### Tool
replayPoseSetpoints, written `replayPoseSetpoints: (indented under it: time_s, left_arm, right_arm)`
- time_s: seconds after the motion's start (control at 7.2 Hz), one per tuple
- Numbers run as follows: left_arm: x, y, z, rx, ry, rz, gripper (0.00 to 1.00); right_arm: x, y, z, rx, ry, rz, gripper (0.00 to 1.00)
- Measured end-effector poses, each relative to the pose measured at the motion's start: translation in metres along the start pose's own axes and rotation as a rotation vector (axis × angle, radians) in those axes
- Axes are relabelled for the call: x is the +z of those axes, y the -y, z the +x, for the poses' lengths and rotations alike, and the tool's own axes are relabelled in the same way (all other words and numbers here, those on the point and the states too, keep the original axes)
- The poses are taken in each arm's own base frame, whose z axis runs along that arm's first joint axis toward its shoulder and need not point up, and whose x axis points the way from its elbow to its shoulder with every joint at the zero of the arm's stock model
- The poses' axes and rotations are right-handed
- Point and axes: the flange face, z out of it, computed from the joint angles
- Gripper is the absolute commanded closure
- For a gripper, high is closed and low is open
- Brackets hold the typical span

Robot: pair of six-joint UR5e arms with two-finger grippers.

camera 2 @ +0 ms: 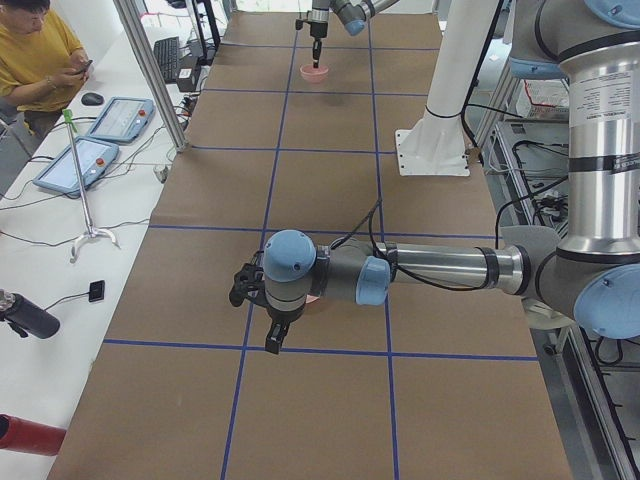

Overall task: Move apple from plate to bowl
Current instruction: 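Slide the pink bowl with the right gripper toward the table center, release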

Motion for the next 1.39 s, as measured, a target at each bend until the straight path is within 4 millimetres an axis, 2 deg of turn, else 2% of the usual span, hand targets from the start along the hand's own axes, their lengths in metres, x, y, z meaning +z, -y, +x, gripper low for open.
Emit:
replayPoseSetpoints:
  time_s: [0.14,0.42,0.56,0.83,0.97,1.11,1.39]
  left_arm:
    - [0.000,0.000,0.000,0.001,0.000,0.001,0.02]
    - [-0.001,0.001,0.001,0.002,0.000,0.002,0.02]
    - [-0.001,0.001,0.001,0.003,0.000,0.003,0.02]
    - [0.000,0.001,0.000,0.002,0.000,0.002,0.02]
    - [0.000,0.000,0.000,0.002,0.000,0.002,0.02]
    - [0.001,0.000,-0.001,0.001,0.000,0.001,0.02]
    - [0.002,0.000,-0.001,0.001,-0.001,-0.002,0.02]
  right_arm:
    - [0.008,0.011,-0.050,0.030,-0.005,-0.002,1.00]
    - [0.036,0.005,-0.150,0.087,-0.036,0.008,1.00]
    - [0.053,-0.007,-0.197,0.114,-0.068,0.018,1.00]
    - [0.092,-0.049,-0.280,0.151,-0.126,0.047,1.00]
    - [0.110,-0.069,-0.310,0.170,-0.145,0.060,1.00]
    - [0.129,-0.082,-0.330,0.179,-0.166,0.071,1.00]
    - [0.155,-0.096,-0.353,0.182,-0.190,0.075,1.00]
